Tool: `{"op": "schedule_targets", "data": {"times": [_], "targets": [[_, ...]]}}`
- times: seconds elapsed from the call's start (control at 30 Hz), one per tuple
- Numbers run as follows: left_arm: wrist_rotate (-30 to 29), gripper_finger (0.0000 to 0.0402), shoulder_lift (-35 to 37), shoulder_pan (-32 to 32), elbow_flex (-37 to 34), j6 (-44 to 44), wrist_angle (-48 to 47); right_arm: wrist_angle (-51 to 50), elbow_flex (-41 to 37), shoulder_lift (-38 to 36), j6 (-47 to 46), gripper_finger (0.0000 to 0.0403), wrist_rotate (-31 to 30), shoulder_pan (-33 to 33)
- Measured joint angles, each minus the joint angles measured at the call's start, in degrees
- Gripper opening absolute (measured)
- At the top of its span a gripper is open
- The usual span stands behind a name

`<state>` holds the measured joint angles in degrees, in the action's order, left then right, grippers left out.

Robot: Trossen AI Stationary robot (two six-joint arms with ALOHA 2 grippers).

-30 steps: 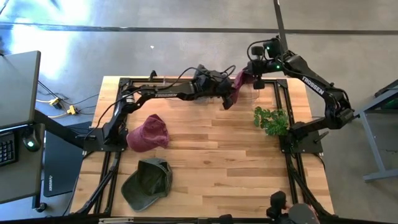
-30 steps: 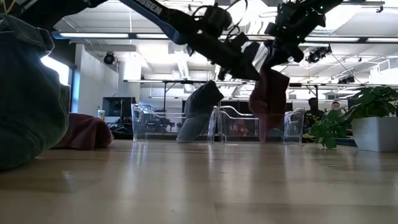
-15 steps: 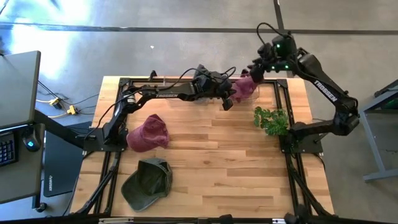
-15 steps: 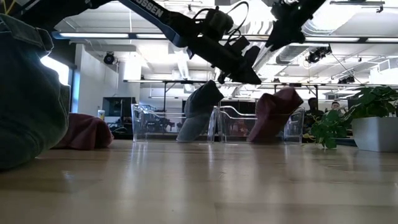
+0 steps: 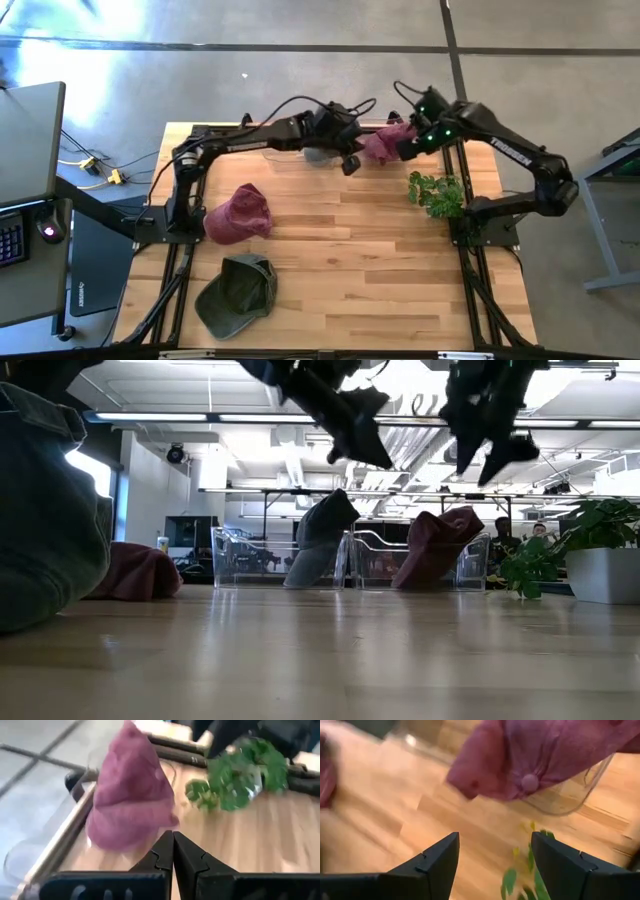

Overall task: Pick & Place hat
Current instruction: Put the right red cap into the right transparent bin

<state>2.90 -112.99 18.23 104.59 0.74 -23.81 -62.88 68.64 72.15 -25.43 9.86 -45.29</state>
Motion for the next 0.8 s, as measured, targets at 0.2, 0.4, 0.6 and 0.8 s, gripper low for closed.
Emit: {"op": "schedule_targets", "data": {"times": [0.2, 0.4, 0.6, 0.8], "targets": [[1.6, 0.0005, 5.7, -0.5, 0.8, 0.9, -10.8, 12.9, -12.1, 0.0, -4.0, 0.0243, 0.6, -4.5], [0.7, 0.0005, 8.3, -1.5, 0.8, 0.6, -17.7, 28.8, -18.9, 0.0, -5.4, 0.0243, 3.8, -7.3], [0.6, 0.0005, 9.9, -1.4, 0.8, 0.6, -21.7, 35.0, -21.7, 0.1, -4.2, 0.0202, 3.3, -8.3], [0.0, 0.0005, 11.6, -1.4, 0.8, -0.3, -23.1, 39.3, -21.4, 0.0, -0.8, 0.0079, 4.3, -8.7]]}}
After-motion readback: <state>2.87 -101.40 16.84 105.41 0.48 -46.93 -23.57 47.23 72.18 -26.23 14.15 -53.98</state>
